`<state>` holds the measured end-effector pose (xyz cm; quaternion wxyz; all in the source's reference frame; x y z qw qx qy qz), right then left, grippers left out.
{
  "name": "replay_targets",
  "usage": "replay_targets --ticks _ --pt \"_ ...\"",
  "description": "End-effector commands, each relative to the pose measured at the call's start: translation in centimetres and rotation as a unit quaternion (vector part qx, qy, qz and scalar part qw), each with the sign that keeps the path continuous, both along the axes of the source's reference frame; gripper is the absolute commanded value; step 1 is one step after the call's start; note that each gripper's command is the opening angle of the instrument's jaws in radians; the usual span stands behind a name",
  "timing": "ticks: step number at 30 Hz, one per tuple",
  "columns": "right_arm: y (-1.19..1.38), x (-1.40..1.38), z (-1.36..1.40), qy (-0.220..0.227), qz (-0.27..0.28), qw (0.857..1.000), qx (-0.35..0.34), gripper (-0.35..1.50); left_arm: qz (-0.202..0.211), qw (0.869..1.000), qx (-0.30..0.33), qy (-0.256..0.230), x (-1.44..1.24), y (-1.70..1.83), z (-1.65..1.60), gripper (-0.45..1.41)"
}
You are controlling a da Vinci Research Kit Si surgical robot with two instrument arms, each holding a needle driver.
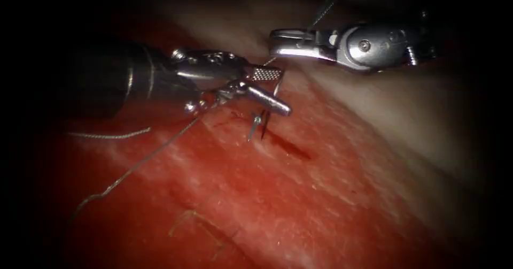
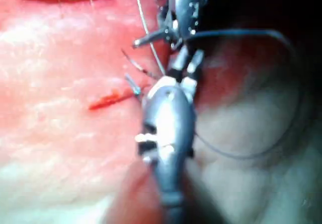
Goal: Wound Closure
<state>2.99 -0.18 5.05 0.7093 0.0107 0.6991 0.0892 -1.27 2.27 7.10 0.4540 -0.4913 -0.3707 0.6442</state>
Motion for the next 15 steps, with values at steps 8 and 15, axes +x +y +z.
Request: replay_targets --ticks 8,15 --pt "-0.05 0.08 0.0 0.004 -0.002 1.0 -0.002 -0.35 -0.015 0.993 0.114 0.003 0.03 -0.04 0.1 -0.45" --pt "-0.04 0.1 -0.01 -0.02 0.022 0.999 0.028 0.14 -0.018 0.99 0.137 0.001 0.03 0.01 0.07 -0.45"
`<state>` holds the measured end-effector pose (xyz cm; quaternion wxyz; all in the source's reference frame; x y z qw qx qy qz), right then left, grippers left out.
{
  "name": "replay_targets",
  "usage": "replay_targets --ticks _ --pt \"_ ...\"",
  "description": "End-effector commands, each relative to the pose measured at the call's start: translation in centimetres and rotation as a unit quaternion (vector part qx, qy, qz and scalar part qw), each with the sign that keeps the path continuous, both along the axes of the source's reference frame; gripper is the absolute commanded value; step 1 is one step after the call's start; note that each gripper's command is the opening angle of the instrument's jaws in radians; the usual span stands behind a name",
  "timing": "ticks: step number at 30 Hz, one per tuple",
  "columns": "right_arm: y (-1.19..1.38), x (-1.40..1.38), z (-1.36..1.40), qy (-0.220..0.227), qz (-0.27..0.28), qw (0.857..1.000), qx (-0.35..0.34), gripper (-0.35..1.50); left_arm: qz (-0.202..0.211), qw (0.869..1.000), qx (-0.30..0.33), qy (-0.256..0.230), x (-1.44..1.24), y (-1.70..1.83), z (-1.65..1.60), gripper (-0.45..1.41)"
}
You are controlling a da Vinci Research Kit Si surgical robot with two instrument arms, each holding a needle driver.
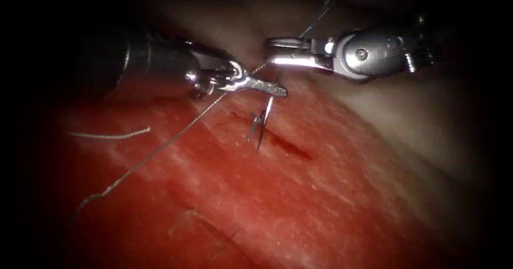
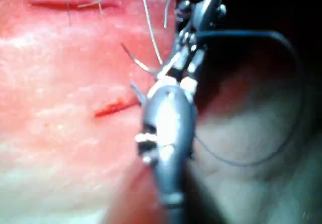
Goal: Wound Closure
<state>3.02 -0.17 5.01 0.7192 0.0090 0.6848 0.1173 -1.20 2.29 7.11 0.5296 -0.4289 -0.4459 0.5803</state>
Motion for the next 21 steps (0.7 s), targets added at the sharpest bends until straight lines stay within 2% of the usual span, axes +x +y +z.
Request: replay_targets --ticks 1,4,12,15,21 --pt "-0.06 0.06 0.03 -0.008 0.007 1.0 0.015 0.21 -0.003 1.0 -0.001 -0.003 -0.05 0.0 0.05 -0.45" --pt "-0.07 0.07 0.03 -0.021 0.028 0.999 0.033 0.32 -0.011 1.0 -0.002 -0.012 -0.04 0.03 0.04 -0.45" --pt "-0.09 0.09 0.04 -0.046 0.054 0.995 0.065 0.37 -0.021 1.0 -0.003 -0.023 -0.01 0.06 0.03 -0.45" --pt "-0.12 0.09 0.05 -0.055 0.06 0.993 0.089 0.49 -0.024 0.999 -0.003 -0.025 0.0 0.08 0.03 -0.45" --pt "-0.13 0.09 0.04 -0.051 0.077 0.984 0.155 0.51 -0.028 0.999 -0.004 -0.022 0.01 0.08 0.04 -0.45"
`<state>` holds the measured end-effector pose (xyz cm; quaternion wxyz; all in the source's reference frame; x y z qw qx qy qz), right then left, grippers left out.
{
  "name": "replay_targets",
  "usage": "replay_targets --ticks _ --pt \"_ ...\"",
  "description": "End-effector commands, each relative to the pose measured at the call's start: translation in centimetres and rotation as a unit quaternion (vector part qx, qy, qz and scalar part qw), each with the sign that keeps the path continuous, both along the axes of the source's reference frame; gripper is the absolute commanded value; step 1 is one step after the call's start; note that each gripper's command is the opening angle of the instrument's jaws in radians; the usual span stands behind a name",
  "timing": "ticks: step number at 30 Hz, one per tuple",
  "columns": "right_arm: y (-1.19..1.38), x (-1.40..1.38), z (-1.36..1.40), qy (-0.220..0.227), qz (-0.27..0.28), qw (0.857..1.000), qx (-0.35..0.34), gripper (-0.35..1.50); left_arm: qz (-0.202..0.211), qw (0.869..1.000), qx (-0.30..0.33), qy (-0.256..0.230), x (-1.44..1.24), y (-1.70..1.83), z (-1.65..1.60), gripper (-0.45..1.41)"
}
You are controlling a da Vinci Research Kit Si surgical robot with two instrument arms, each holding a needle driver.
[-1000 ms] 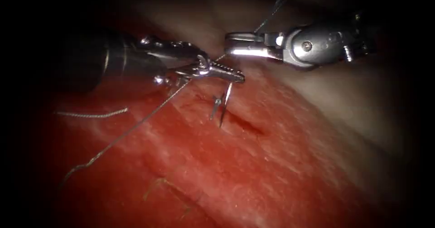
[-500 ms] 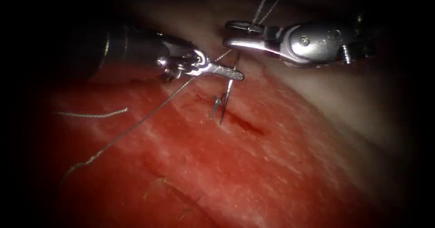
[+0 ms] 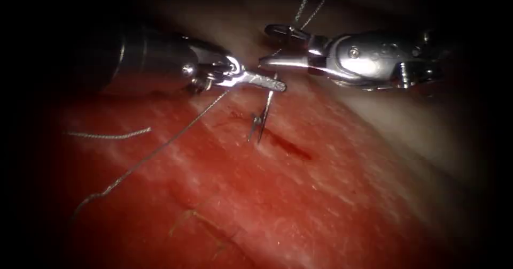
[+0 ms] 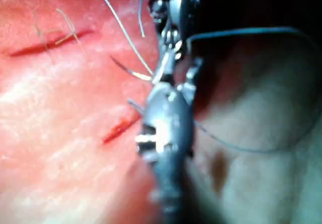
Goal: Wound Closure
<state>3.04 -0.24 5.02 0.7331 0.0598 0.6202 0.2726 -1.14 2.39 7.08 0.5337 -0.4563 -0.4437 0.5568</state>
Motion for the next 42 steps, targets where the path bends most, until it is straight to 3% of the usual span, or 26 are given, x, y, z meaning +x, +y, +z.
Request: replay_targets --ticks 1,7,21,25,32,35,42 --pt "-0.06 0.08 0.02 0.004 0.01 1.0 0.015 0.51 0.001 1.0 -0.004 0.001 -0.05 -0.01 0.07 -0.45" --pt "-0.03 0.05 0.02 0.013 0.062 0.995 0.076 0.47 0.004 0.999 -0.034 0.004 -0.06 -0.03 0.07 -0.45" --pt "-0.05 -0.02 0.06 0.003 0.079 0.993 0.088 0.34 0.006 0.999 -0.045 0.004 -0.07 -0.04 0.06 -0.45" --pt "-0.06 -0.01 0.05 -0.001 0.084 0.993 0.088 0.09 0.007 0.999 -0.048 0.004 -0.07 -0.05 0.05 -0.45" --pt "-0.07 -0.01 0.08 -0.002 0.087 0.992 0.086 -0.05 0.007 0.999 -0.051 0.004 -0.08 -0.06 0.03 -0.45" --pt "-0.08 -0.01 0.09 -0.004 0.085 0.993 0.087 -0.35 0.007 0.999 -0.051 0.004 -0.09 -0.07 0.02 -0.45" --pt "-0.08 -0.02 0.1 -0.004 0.085 0.993 0.086 -0.35 0.014 0.996 -0.091 0.005 -0.1 -0.09 -0.02 -0.45"
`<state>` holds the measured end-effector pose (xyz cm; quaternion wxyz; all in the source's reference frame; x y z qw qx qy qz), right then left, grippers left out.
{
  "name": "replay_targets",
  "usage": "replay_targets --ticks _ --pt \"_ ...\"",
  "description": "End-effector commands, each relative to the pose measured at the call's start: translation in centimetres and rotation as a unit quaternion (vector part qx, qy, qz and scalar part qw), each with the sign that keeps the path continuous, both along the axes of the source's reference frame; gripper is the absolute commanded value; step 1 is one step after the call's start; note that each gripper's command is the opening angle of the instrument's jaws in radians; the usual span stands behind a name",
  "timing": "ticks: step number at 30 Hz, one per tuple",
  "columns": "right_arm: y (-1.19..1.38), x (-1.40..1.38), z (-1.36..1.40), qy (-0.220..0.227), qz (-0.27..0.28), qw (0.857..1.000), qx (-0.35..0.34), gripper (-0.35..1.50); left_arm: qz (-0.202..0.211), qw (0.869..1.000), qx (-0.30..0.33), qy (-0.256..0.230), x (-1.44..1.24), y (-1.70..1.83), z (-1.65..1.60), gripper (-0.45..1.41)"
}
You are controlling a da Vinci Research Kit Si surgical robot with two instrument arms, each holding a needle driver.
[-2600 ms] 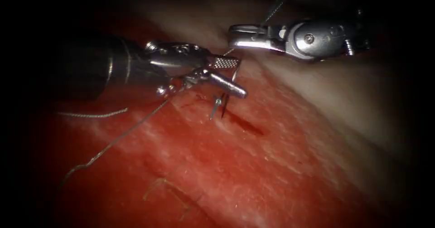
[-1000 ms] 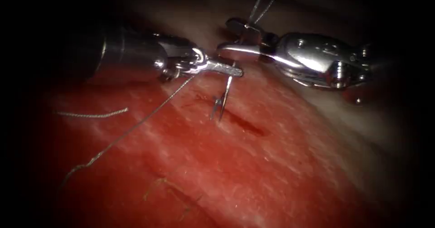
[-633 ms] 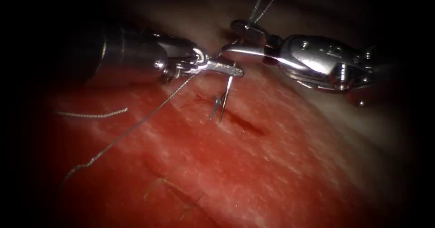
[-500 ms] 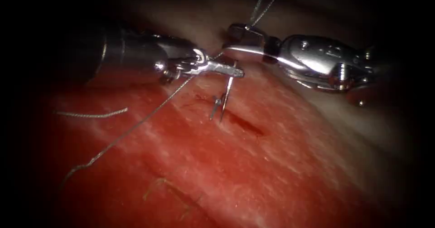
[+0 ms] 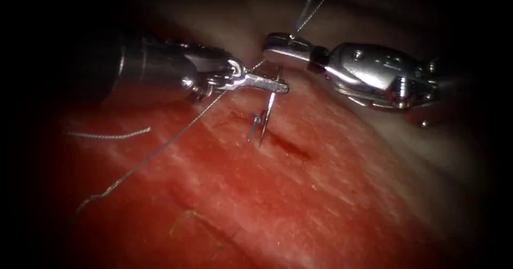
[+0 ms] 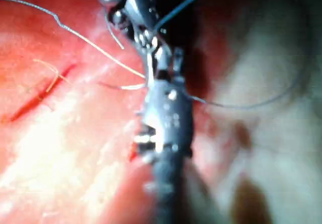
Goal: Wound Closure
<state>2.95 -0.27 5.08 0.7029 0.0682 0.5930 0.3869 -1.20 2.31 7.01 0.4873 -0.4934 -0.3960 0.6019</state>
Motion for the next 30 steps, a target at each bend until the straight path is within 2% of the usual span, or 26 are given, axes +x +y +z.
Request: replay_targets --ticks 1,4,5,9,11,17,20,22,24,25,27,30 --pt "-0.04 0.06 0.05 0.002 0.001 1.0 0.002 -0.35 0.006 1.0 -0.021 0.0 -0.05 -0.01 0.05 -0.11" --pt "-0.04 0.03 0.05 0.0 -0.001 1.0 -0.006 -0.35 0.01 0.995 -0.101 0.002 -0.07 0.0 0.05 0.42" --pt "-0.04 0.03 0.05 -0.001 -0.002 1.0 -0.008 -0.35 0.013 0.991 -0.136 0.006 -0.09 0.01 0.05 0.73" --pt "-0.03 -0.03 0.05 -0.007 -0.008 1.0 -0.02 -0.35 0.021 0.981 -0.191 0.012 -0.12 0.02 0.07 1.15" --pt "-0.03 -0.08 0.05 -0.011 -0.009 1.0 -0.025 -0.35 0.022 0.981 -0.194 0.012 -0.1 0.02 0.07 1.2" --pt "-0.02 -0.27 0.06 -0.033 -0.011 0.998 -0.045 -0.35 0.029 0.978 -0.208 0.008 0.04 0.0 0.05 1.2" --pt "-0.01 -0.35 0.08 -0.049 -0.012 0.997 -0.059 -0.35 0.039 0.975 -0.218 0.012 0.09 -0.02 0.05 1.03" --pt "-0.02 -0.36 0.1 -0.058 -0.015 0.996 -0.072 -0.35 0.041 0.978 -0.204 0.018 0.1 -0.05 0.05 0.66" --pt "-0.02 -0.35 0.12 -0.066 -0.018 0.994 -0.085 -0.35 0.052 0.977 -0.204 0.025 0.1 -0.12 0.06 0.09" --pt "-0.02 -0.35 0.14 -0.07 -0.021 0.993 -0.093 -0.35 0.059 0.977 -0.203 0.031 0.09 -0.15 0.07 -0.05" --pt "-0.02 -0.34 0.18 -0.077 -0.023 0.991 -0.104 -0.35 0.081 0.976 -0.199 0.046 0.05 -0.23 0.09 -0.18" --pt "-0.04 -0.34 0.24 -0.078 -0.03 0.989 -0.124 -0.35 0.109 0.971 -0.205 0.063 0.0 -0.35 0.12 -0.18"
